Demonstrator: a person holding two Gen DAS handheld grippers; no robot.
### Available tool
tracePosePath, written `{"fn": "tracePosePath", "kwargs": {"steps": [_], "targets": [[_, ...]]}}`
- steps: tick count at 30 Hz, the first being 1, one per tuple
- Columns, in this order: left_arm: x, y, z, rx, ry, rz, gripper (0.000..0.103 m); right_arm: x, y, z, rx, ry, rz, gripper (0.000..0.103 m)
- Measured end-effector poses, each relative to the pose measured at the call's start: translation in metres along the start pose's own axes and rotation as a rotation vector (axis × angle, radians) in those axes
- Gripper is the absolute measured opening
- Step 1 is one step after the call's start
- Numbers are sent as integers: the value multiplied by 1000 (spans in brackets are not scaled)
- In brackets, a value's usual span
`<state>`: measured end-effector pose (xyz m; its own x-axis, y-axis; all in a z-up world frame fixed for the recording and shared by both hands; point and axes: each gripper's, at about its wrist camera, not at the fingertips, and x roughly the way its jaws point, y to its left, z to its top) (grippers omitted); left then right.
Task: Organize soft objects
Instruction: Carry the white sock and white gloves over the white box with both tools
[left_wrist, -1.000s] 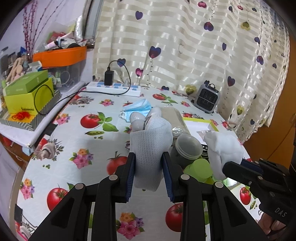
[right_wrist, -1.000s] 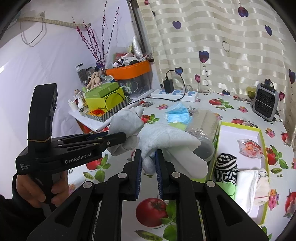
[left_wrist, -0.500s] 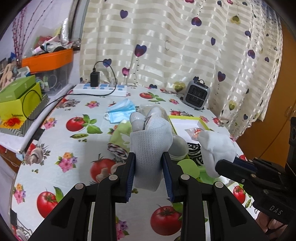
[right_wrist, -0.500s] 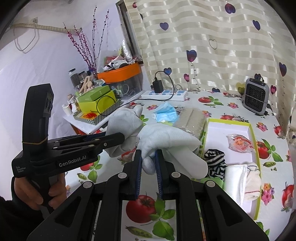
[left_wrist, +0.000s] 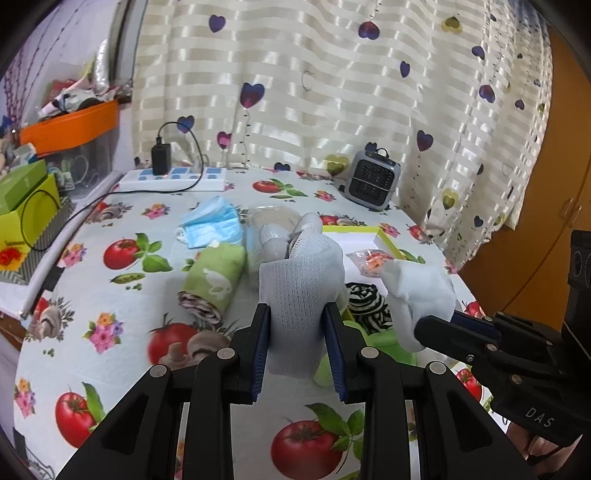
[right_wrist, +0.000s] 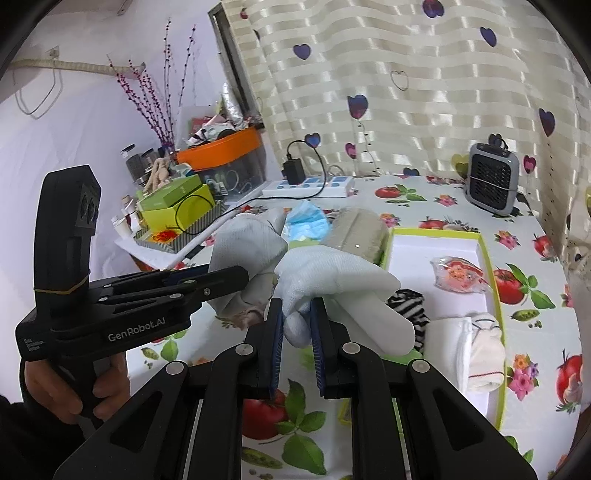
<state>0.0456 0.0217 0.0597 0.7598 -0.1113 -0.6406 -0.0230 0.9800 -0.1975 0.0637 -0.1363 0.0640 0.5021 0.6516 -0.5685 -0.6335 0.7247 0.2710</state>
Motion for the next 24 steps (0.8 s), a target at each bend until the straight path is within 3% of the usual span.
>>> {"fn": "tracePosePath", "kwargs": {"steps": [24], "targets": [[44,-43,20,75,39,-71,28,-16,-76,1,130,-33,-121,15]]}}
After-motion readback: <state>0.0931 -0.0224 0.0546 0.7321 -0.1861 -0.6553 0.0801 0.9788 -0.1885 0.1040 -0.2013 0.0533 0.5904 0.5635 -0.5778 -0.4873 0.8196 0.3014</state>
